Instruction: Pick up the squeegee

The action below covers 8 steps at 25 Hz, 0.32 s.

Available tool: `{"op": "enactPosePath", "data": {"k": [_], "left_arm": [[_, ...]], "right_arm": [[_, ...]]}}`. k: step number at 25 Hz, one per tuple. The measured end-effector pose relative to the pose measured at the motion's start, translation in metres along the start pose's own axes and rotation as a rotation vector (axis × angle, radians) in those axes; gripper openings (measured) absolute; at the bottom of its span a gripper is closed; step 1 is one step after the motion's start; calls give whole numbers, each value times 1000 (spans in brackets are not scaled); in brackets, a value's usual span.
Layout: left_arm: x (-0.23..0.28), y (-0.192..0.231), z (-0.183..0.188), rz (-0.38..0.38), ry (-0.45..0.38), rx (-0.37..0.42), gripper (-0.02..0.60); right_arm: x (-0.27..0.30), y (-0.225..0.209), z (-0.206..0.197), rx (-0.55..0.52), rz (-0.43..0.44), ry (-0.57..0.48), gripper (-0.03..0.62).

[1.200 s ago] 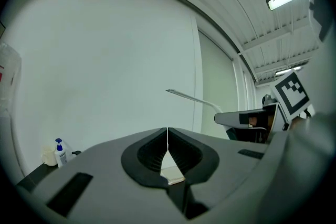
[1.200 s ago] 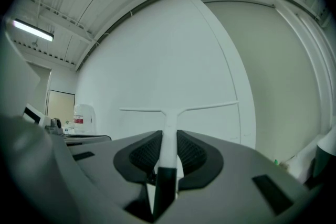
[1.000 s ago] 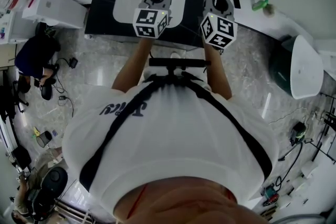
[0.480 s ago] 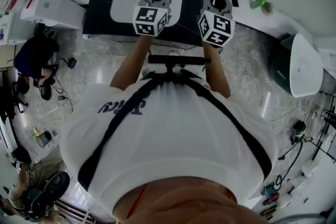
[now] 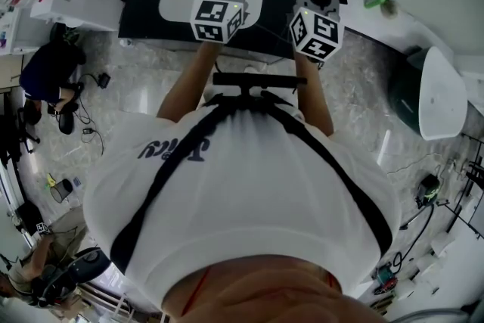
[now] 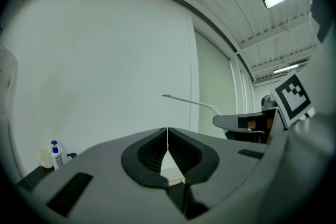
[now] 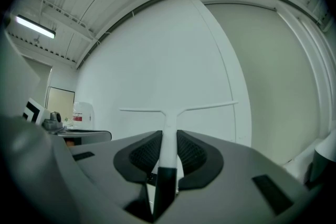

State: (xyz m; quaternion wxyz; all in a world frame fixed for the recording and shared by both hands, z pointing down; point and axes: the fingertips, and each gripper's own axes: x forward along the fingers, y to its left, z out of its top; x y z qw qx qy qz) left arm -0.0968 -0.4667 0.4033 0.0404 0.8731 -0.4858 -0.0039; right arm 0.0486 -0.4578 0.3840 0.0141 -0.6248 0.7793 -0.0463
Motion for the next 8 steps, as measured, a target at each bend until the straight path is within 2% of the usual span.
{"op": "enactPosePath", "data": {"k": [8], "left_arm": [[7, -8, -8, 2, 12, -8, 14]], "right_arm": [[3, -13, -6, 0, 0, 20, 97]]}}
